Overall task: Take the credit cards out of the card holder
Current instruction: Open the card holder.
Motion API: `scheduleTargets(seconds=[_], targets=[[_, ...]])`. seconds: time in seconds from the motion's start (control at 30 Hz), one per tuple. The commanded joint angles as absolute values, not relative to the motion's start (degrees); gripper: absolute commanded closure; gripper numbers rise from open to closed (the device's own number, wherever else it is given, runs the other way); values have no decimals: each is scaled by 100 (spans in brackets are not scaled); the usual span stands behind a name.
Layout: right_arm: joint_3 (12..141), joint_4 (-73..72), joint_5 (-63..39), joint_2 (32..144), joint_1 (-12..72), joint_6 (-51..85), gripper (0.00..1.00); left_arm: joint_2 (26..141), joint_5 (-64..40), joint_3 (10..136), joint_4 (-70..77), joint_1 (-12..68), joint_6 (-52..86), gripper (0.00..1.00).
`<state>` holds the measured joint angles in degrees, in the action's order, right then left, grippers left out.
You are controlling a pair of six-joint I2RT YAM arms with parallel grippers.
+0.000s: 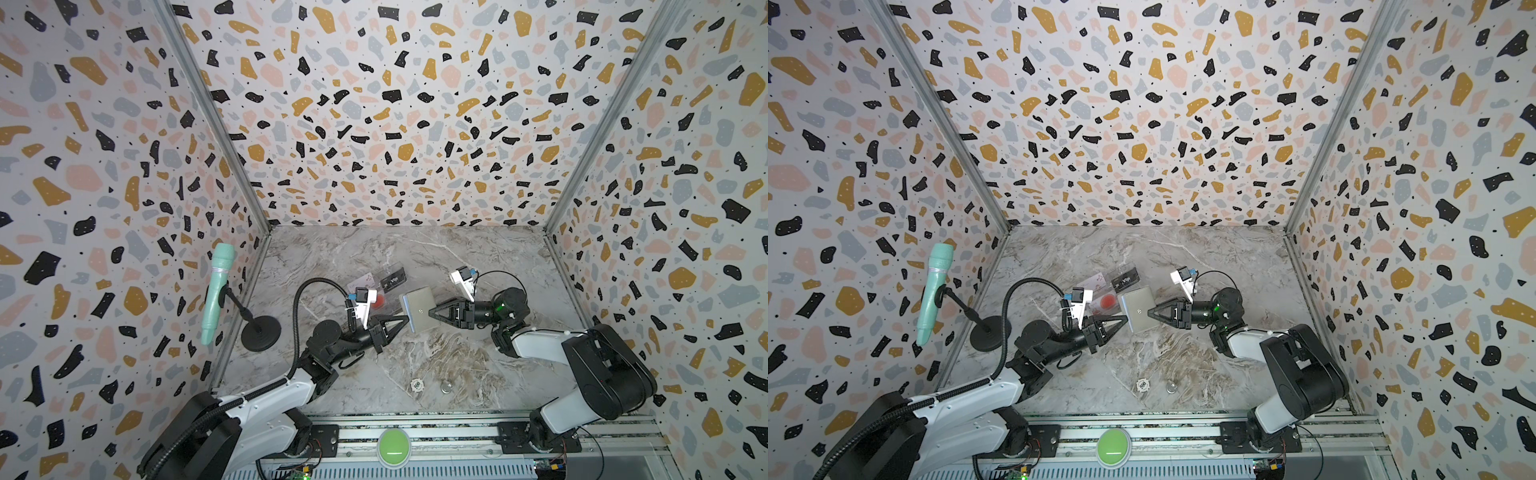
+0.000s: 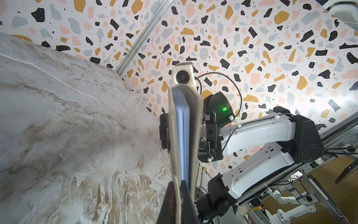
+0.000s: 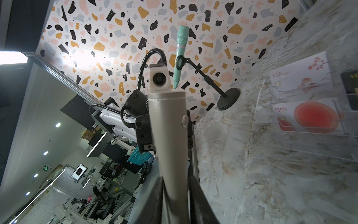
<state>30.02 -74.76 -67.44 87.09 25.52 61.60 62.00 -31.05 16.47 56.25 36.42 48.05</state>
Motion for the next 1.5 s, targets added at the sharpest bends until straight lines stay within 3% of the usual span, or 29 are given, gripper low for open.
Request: scheduleTargets(seconds=[0.0,0.1,0.2,0.27,0.47,0.63,0.9,1.13,1.3,1.47], targets=[[3260,-6285,-6658,8347,2606,5268,66,6152,-3138,1644,6084,3647,4788,100],[3487,-4678,-6109,7947,2649,4175,50,6136,-3072,1669,6001,3648,4772,100],[3818,-2820,-4945,7398,2773,2959,36,6070,-2946,1739,5597,3650,4625,100],[4005,-2001,-4139,7047,2917,2430,31,6015,-2848,1795,5291,3647,4492,100],[4583,-577,-2082,6433,3757,1518,29,5974,-2721,1924,4844,3646,4278,100],[4968,-46,-1091,6581,4494,1291,20,6010,-2674,1914,4842,3639,4269,100],[5300,528,23,6933,5022,1189,21,6124,-2662,2028,4802,3639,4266,100],[5221,795,383,6725,5027,1274,29,6166,-2687,2100,4755,3630,4220,100],[5103,802,334,6583,4918,1302,36,6179,-2799,2162,4746,3621,4189,100],[4913,579,-405,6364,4520,1390,37,6153,-2839,2163,4695,3608,4150,100]])
